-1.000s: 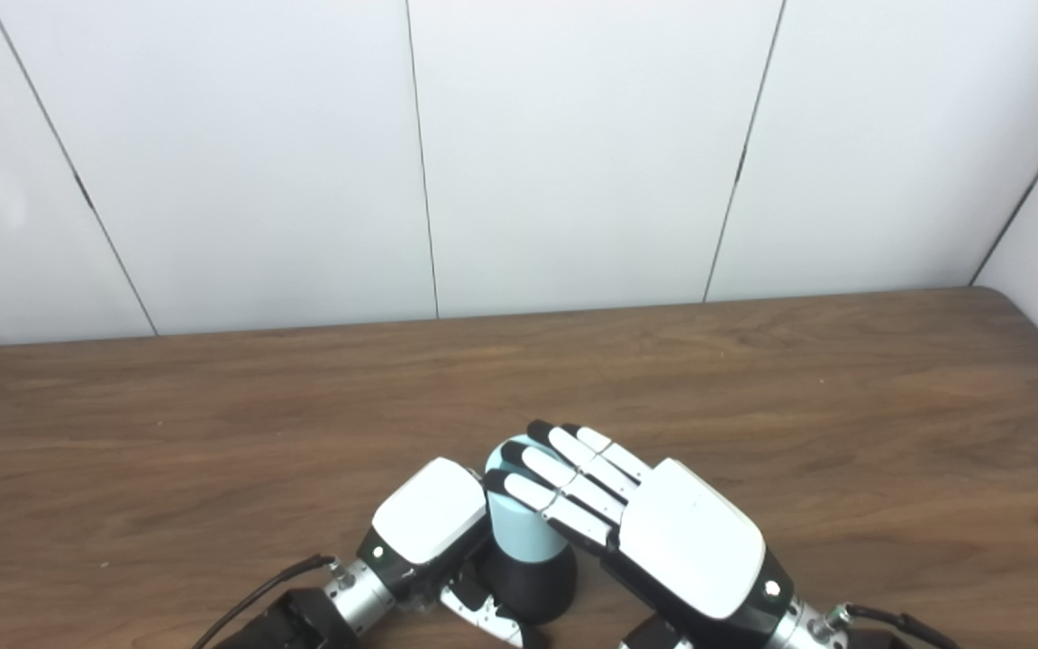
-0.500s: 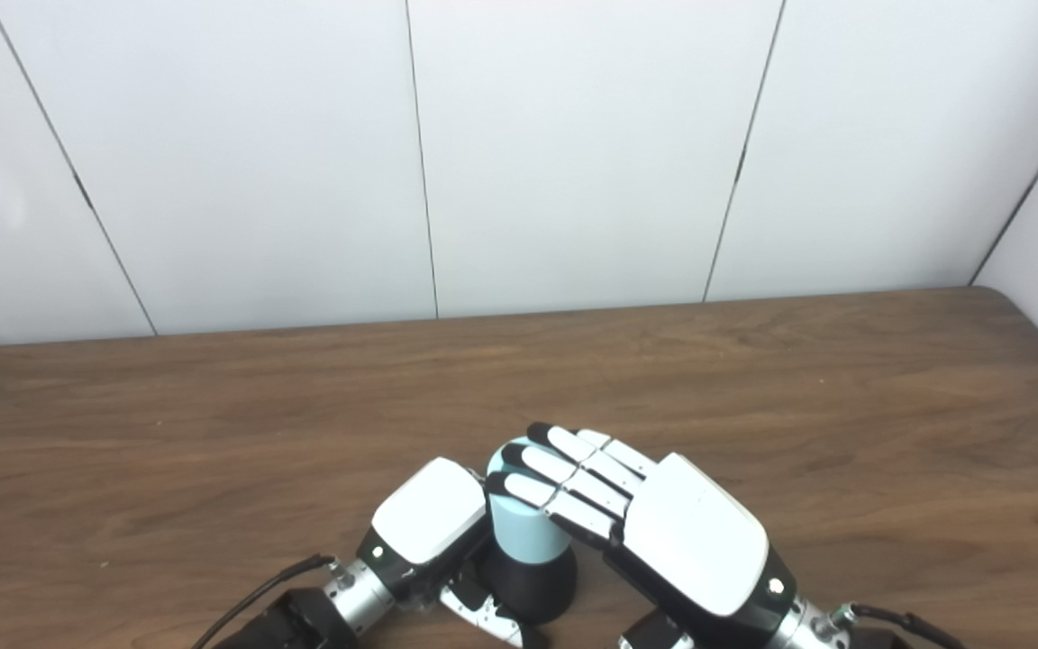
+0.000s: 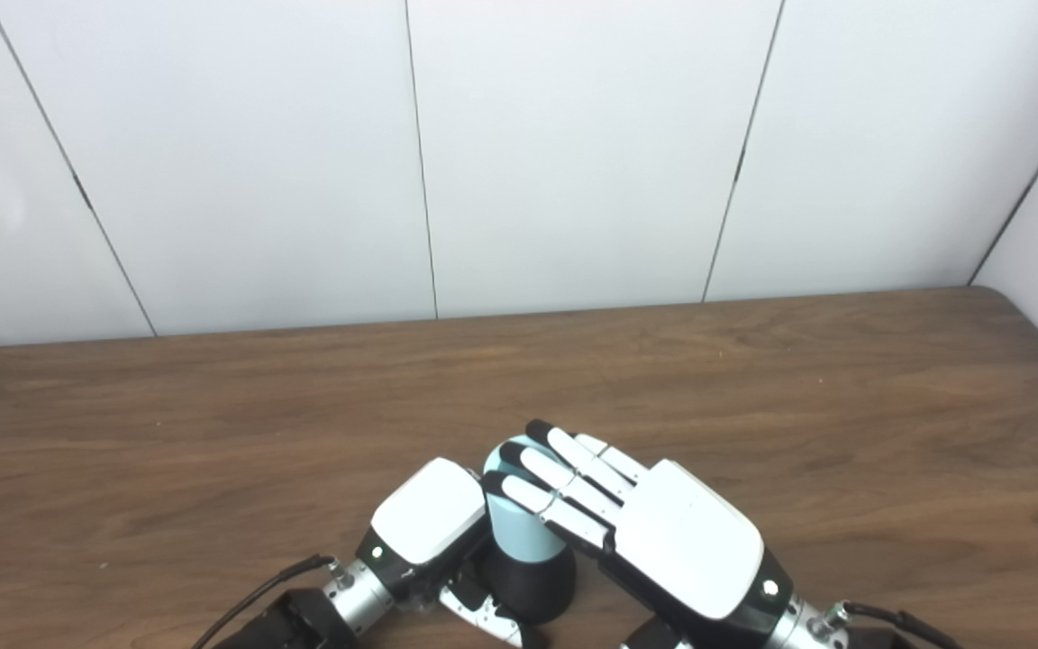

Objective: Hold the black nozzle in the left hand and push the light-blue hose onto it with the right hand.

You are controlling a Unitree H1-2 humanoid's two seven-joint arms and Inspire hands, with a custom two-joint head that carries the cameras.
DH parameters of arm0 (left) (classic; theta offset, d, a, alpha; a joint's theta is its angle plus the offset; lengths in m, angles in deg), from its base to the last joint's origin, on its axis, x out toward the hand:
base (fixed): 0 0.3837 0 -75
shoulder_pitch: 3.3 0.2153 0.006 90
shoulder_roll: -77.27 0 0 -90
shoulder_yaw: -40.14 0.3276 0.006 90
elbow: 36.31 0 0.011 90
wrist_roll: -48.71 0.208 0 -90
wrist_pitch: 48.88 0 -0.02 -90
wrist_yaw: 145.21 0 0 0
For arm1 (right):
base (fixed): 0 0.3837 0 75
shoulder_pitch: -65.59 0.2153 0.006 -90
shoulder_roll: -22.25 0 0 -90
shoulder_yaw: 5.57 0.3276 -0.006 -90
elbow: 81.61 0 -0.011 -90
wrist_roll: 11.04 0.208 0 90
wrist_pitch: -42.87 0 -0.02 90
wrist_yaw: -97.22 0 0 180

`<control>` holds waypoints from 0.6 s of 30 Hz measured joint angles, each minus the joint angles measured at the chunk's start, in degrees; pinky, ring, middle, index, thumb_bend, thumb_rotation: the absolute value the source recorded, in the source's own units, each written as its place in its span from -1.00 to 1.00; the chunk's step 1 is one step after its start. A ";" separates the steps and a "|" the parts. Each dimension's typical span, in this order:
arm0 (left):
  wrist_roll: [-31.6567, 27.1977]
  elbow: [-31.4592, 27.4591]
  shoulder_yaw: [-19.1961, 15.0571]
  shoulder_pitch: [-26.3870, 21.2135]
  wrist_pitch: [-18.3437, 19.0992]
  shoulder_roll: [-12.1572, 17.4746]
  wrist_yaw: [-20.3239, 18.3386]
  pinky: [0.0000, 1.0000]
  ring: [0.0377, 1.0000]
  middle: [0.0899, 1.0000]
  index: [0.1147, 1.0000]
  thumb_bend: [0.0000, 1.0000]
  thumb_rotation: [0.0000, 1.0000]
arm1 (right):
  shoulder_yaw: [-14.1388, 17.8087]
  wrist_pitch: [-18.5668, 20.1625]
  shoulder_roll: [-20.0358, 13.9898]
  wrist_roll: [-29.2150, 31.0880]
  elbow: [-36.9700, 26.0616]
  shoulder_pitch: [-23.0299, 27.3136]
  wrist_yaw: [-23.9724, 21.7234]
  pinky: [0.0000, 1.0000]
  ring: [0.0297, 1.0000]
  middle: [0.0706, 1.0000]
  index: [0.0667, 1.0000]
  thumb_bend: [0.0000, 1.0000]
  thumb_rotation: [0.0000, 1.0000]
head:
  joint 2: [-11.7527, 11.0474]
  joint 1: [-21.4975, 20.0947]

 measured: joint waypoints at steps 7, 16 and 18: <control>-0.02 0.00 -0.03 0.07 0.01 0.13 0.00 -0.45 -0.46 -0.33 -0.11 0.03 -1.00 | -0.55 0.21 -0.14 -1.57 -0.29 0.77 -1.25 0.84 1.00 1.00 0.92 0.52 1.00 | 0.00 0.09; -0.05 0.03 -0.04 0.14 0.00 0.17 0.00 -0.46 -0.49 -0.32 -0.12 0.03 -1.00 | -0.68 0.30 -0.15 -1.92 -0.24 0.75 -1.39 0.86 1.00 1.00 0.91 0.52 1.00 | -0.09 -0.09; -0.05 0.03 -0.04 0.13 0.00 0.18 0.00 -0.47 -0.50 -0.33 -0.11 0.03 -1.00 | -0.68 0.30 -0.15 -1.87 -0.24 0.75 -1.39 0.85 0.99 0.99 0.89 0.52 1.00 | -0.09 -0.09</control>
